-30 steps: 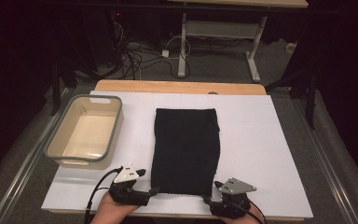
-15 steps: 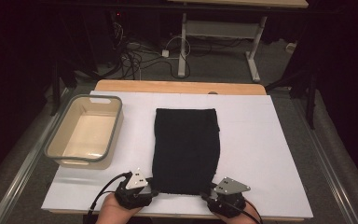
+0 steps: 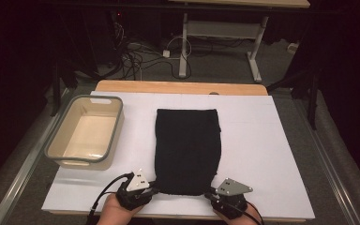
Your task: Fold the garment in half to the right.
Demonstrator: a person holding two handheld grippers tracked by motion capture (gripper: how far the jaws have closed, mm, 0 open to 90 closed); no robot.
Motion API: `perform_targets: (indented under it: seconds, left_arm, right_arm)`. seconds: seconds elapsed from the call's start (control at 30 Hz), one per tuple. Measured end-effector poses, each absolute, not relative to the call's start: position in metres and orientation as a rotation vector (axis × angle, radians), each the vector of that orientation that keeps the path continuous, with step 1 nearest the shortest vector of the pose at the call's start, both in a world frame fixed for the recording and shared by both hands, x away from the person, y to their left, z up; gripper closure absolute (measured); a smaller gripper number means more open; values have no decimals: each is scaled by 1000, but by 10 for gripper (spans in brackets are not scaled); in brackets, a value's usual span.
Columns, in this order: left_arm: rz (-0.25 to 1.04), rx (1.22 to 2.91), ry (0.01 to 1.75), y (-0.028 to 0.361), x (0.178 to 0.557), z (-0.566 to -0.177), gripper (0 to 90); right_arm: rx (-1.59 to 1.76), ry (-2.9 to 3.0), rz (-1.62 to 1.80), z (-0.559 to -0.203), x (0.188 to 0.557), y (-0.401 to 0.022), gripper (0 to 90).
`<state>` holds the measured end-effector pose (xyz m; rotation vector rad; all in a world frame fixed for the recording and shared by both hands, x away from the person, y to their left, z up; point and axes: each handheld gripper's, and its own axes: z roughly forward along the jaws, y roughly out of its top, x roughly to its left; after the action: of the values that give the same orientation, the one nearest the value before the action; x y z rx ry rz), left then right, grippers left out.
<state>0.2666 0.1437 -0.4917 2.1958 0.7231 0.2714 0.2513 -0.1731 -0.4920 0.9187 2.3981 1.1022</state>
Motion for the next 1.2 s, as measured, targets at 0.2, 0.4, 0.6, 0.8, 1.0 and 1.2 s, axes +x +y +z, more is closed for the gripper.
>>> perform_targets:
  seconds: [0.2,0.4,0.6,0.8,1.0,1.2]
  left_arm:
    - [321,2181,730,151,266,-489,734]
    - [366,2140,788,171,264,-487,734]
    - [392,2105,854,192,263,-487,735]
    - [422,2087,898,210,257,-487,737]
    - [406,2097,941,224,256,-491,736]
    - [373,2095,955,225,257,-495,726]
  right_arm:
    - [883,2393,1130,-489,248,-169,805]
    - [803,2435,1154,-489,246,-153,805]
    - [709,2482,1168,-490,244,-131,805]
    - [621,2518,1195,-489,240,-111,805]
    - [558,2557,1200,-493,236,-94,807]
    - [568,2572,1203,-495,237,-94,771]
